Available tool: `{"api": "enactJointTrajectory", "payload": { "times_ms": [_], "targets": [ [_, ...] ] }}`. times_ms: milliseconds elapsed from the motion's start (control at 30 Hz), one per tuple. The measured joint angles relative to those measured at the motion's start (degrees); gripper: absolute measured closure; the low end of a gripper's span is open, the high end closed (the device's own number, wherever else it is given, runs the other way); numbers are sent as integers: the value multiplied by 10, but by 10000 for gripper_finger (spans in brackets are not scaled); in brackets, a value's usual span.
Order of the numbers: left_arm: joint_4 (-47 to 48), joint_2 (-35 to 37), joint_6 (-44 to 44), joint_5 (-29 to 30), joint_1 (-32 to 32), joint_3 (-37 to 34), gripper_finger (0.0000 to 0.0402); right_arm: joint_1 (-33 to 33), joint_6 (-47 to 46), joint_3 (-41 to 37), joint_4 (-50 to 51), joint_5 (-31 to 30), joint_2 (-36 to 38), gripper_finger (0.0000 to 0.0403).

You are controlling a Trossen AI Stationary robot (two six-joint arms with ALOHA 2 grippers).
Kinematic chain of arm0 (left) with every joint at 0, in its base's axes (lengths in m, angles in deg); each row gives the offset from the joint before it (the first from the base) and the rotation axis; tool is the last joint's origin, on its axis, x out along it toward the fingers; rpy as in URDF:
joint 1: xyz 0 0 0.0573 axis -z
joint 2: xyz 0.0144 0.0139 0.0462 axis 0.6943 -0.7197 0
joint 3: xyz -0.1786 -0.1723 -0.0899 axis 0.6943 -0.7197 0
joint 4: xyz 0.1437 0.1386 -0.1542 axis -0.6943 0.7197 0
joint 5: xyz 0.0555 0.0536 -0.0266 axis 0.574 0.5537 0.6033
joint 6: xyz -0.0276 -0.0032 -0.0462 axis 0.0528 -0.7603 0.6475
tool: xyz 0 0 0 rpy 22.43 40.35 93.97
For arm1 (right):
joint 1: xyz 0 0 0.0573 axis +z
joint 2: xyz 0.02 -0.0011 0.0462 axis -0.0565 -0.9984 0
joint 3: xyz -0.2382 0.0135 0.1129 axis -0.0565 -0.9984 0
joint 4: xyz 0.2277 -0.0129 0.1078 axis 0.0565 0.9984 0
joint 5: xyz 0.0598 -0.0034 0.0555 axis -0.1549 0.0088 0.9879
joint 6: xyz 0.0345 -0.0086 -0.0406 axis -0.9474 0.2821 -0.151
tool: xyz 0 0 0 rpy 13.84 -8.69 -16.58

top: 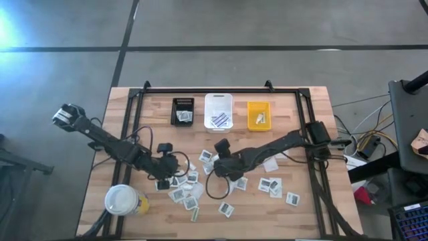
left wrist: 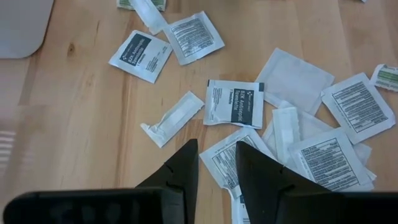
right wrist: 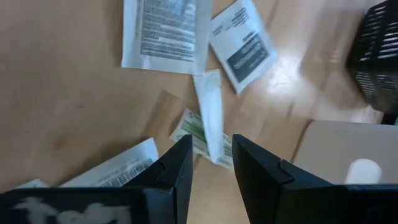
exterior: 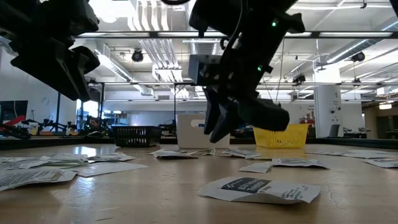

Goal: Pick & Place First Aid Supplies
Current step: Put the green bandage into the yellow basket

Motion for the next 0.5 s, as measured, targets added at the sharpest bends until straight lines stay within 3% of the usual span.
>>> {"api": "enactJointTrajectory", "payload": {
  "times_ms": [500],
  "targets": [
    [-1,0,0,13,0,-8,305,-26,-1,-1,-7,25,-17,305]
  ]
}}
